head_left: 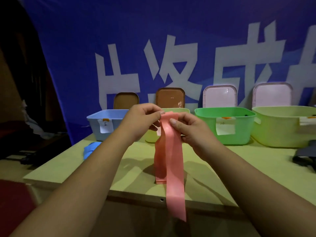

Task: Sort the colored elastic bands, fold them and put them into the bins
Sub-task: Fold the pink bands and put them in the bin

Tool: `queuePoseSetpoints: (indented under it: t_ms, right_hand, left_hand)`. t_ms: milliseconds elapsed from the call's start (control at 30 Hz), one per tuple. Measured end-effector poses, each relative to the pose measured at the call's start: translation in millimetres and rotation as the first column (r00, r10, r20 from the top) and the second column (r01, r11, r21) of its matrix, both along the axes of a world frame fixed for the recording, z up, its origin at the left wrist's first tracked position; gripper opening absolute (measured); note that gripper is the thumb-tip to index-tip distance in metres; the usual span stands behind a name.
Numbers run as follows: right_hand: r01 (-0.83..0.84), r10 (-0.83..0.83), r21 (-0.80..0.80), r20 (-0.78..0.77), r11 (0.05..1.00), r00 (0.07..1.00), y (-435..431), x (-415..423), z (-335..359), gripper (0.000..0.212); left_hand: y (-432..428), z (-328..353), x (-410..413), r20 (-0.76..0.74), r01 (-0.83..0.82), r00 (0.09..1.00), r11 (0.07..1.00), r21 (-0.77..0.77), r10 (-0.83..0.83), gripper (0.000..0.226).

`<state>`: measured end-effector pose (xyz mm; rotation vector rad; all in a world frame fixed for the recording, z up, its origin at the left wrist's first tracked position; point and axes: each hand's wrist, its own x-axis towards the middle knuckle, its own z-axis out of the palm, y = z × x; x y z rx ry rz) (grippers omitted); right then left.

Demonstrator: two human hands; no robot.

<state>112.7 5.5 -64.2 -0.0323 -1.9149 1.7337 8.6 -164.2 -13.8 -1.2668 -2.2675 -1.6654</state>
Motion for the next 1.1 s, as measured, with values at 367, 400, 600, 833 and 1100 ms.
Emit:
queuePoseSetpoints:
  t_ms: [367, 400, 600, 833, 1100]
  right_hand:
    - [0.061, -0.059, 0.029, -0.059, 0.998, 0.996, -26, 40, 47, 0.017]
    - [0.061, -0.059, 0.031, -0.064, 0.998, 0.996, -27, 43, 50, 0.017]
    - [0.066, -0.063, 0.052, -0.067, 0.996, 0.996, -33, 58, 58, 0.016]
    - [0.070, -0.064, 0.081, -0.082, 0.994, 0.995, -42, 69, 63, 0.018]
    - [0.110, -0.102, 0.081, -0.097, 0.991, 0.990, -49, 77, 65, 0.019]
  left_hand:
    - [-29, 52, 49, 0.029, 0.100, 0.995, 0.994, -0.048, -0.099, 0.016]
    - [-30, 55, 51, 0.023, 0.100, 0.995, 0.993, -0.054, -0.099, 0.016]
    - [-39, 66, 64, 0.008, 0.094, 0.996, 0.994, -0.059, -0.094, 0.015]
    - [-48, 75, 78, -0.024, 0.089, 0.996, 0.992, -0.089, -0.091, 0.015]
    - [-53, 83, 92, -0.074, 0.087, 0.993, 0.990, -0.115, -0.096, 0.017]
